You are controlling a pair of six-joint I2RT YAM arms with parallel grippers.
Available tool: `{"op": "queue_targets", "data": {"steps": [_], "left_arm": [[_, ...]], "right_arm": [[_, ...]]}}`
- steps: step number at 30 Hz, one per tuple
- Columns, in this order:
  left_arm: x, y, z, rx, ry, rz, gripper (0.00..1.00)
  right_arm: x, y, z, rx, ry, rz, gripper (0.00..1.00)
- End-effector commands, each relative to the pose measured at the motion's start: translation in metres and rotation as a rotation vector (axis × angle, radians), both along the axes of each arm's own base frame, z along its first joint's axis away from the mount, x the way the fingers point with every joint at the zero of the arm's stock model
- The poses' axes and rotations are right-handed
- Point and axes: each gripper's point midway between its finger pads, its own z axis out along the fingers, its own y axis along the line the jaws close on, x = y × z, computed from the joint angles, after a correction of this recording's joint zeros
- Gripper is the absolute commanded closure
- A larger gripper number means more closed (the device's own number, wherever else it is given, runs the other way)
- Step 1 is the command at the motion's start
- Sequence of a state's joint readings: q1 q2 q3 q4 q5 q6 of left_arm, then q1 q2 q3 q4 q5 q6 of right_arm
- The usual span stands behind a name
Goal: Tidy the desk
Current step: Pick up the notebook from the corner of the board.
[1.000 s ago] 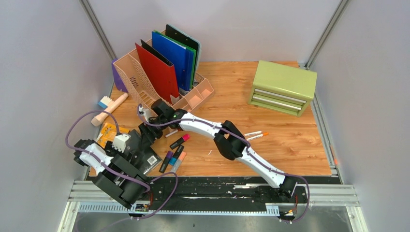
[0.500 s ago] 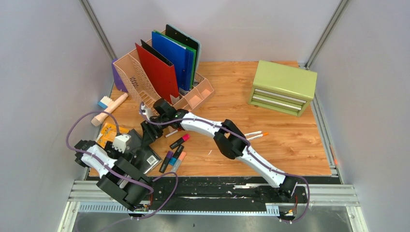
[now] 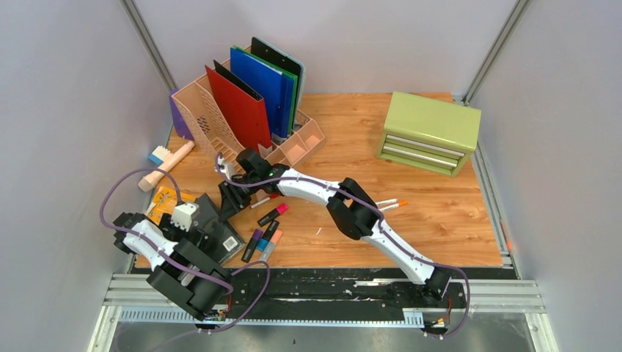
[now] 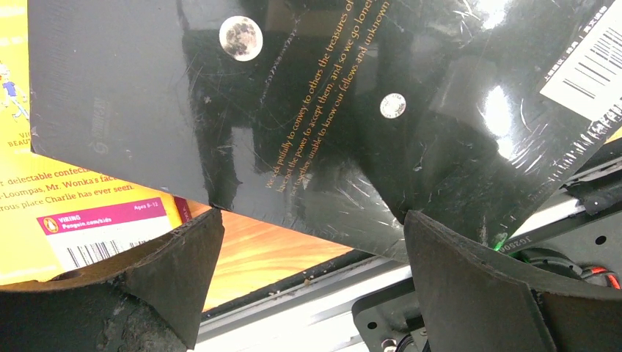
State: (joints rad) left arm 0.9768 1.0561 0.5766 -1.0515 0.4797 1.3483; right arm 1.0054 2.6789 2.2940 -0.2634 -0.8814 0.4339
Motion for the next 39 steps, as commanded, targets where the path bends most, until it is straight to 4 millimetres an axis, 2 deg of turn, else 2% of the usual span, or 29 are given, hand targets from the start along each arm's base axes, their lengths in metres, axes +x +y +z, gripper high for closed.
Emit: {"op": "queue_targets", "data": {"steps": [1, 13, 18, 28, 32, 34, 37, 39], "left_arm": [[0.011, -0.008, 0.004, -0.035, -0.068, -0.009, 0.0], [0.011, -0.007, 0.004, -0.034, -0.068, -0.003, 0.0], [0.011, -0.007, 0.004, -0.034, -0.066, -0.001, 0.0], [0.011, -0.007, 0.004, -0.036, -0.067, 0.003, 0.0], [0.011, -0.007, 0.004, -0.04, -0.064, 0.004, 0.0], [0.012, -0.006, 0.004, -0.045, -0.06, 0.007, 0.0], [0.015, -0.004, 0.009, -0.065, -0.055, 0.018, 0.0], [0.018, -0.002, 0.017, -0.084, -0.057, 0.026, 0.0]], "right_arm": [[-0.082, -0.004, 0.078, 0.108, 0.113, 0.25, 0.55], [-0.097, -0.014, 0.083, 0.089, 0.249, 0.284, 0.6], [-0.1, -0.013, 0.084, 0.084, 0.252, 0.28, 0.62], [-0.091, -0.007, 0.079, 0.064, 0.185, 0.222, 0.66], [-0.091, -0.006, 0.085, 0.079, 0.166, 0.226, 0.72], [-0.089, -0.006, 0.093, 0.096, 0.142, 0.228, 0.8], [-0.084, -0.006, 0.106, 0.124, 0.077, 0.219, 1.0], [-0.077, -0.005, 0.117, 0.142, 0.019, 0.2, 1.0]]}}
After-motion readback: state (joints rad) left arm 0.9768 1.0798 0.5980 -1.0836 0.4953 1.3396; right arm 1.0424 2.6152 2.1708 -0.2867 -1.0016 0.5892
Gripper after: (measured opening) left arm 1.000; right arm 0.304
